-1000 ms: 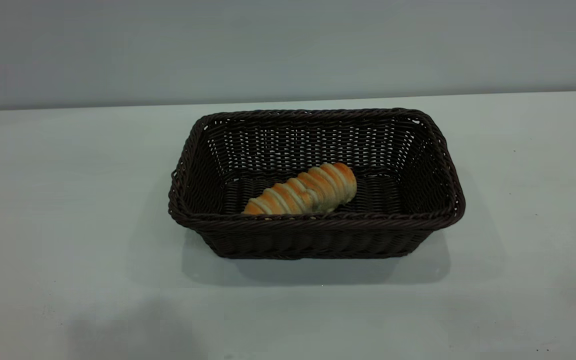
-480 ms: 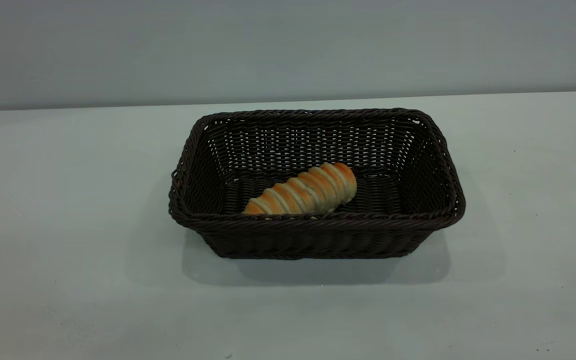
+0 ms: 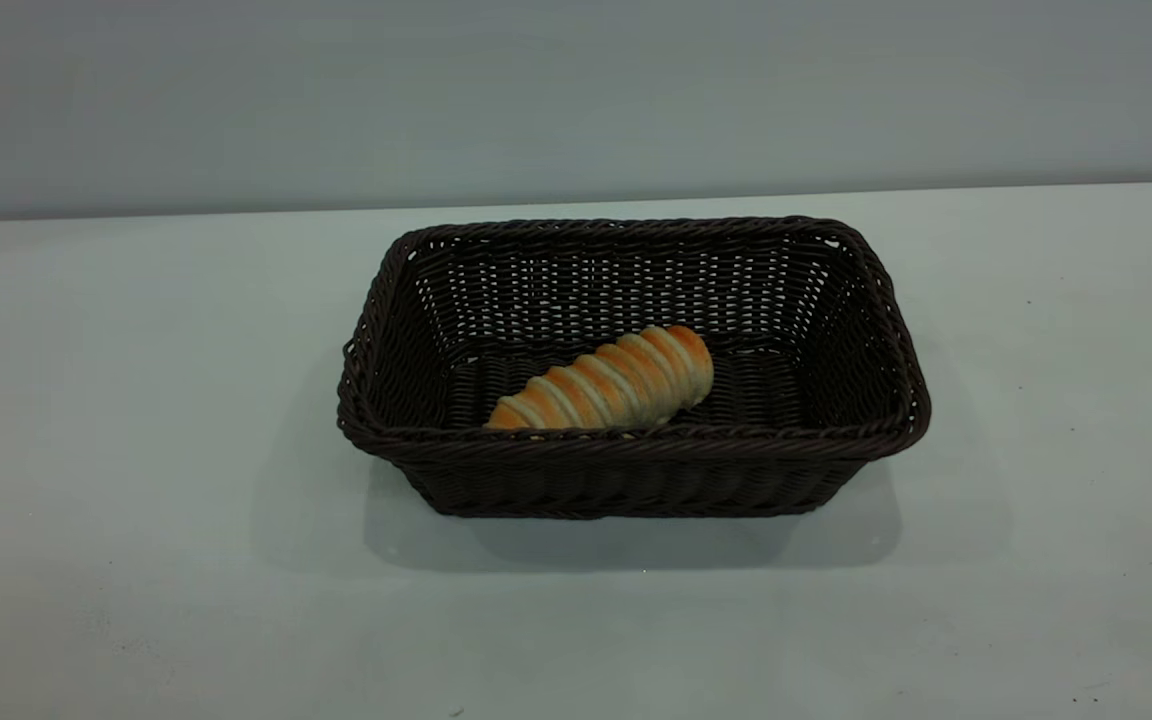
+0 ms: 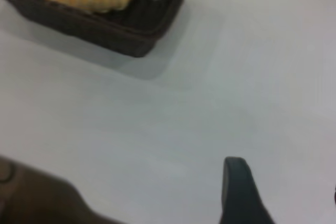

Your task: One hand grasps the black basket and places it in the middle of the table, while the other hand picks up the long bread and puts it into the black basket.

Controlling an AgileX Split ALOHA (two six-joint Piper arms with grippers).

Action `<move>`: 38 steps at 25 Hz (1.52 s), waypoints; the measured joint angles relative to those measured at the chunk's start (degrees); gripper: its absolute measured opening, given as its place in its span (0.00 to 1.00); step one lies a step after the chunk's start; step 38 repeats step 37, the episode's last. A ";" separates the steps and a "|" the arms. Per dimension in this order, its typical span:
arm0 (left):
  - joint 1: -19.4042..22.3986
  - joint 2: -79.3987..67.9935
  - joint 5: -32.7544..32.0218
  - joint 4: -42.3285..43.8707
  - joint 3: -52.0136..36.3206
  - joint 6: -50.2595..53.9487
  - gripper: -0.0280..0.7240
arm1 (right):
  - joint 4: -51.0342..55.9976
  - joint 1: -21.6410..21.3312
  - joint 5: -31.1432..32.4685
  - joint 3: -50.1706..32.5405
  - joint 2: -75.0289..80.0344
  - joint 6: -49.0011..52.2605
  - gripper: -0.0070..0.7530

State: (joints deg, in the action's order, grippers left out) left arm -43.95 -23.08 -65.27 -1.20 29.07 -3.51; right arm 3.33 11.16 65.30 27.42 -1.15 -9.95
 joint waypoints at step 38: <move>42.65 24.37 -1.22 -1.01 0.00 0.00 0.82 | 0.12 -3.71 0.00 0.00 0.00 0.07 0.59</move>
